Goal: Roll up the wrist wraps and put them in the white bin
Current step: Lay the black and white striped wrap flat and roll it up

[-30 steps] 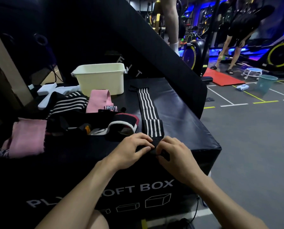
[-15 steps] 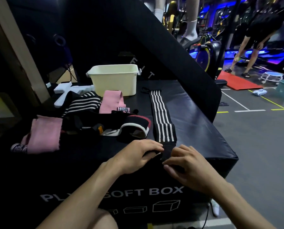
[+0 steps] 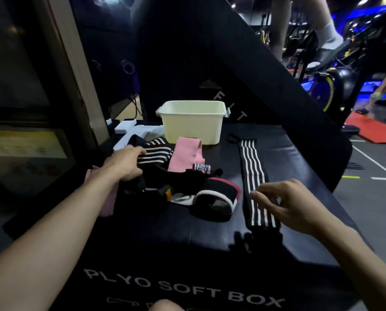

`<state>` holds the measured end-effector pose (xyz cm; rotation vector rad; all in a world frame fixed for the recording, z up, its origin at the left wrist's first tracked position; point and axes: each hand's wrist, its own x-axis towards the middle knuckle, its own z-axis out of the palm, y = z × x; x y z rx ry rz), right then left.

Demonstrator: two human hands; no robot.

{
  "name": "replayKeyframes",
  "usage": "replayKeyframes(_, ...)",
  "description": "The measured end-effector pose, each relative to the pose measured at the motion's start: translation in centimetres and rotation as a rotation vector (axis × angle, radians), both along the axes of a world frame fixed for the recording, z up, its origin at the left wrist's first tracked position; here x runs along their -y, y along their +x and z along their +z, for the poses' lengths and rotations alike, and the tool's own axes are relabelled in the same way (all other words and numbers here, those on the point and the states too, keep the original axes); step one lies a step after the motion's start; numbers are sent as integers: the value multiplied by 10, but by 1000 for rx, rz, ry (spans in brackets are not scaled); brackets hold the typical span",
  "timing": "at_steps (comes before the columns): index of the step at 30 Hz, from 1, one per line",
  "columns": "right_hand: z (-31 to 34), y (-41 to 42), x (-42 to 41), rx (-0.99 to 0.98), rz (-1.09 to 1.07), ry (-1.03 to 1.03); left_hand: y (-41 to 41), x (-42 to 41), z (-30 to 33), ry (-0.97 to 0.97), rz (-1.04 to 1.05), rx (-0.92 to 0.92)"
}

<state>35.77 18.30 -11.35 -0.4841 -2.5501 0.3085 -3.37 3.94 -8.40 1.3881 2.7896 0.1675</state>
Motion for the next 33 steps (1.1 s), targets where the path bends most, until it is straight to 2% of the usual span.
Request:
replayKeyframes(4,-2,-9,-8,21,26,-40,-7,0,-10,43,32,-106)
replayKeyframes(6,-2,-12,-12,26,34,-42,-13,1,-12,108,4,-170)
replayKeyframes(10,4,-17,-13,19,33,-67,-19,3,7,272,5,-187)
replayKeyframes(15,21,-33,0,-133,-4,-227,10,-9,71,606,-103,-216)
replayKeyframes(17,31,-45,9,-218,20,-331,37,-16,99,677,-202,-265)
replayKeyframes(22,75,-79,24,-450,88,-423,106,-25,155,807,-396,-309)
replayKeyframes(25,102,-91,27,-534,95,-463,134,-28,170,844,-461,-146)
replayKeyframes(30,118,-101,27,-624,58,-369,150,-28,169,896,-556,340)
replayKeyframes(33,120,-95,19,-724,47,-439,149,-21,167,944,-615,530)
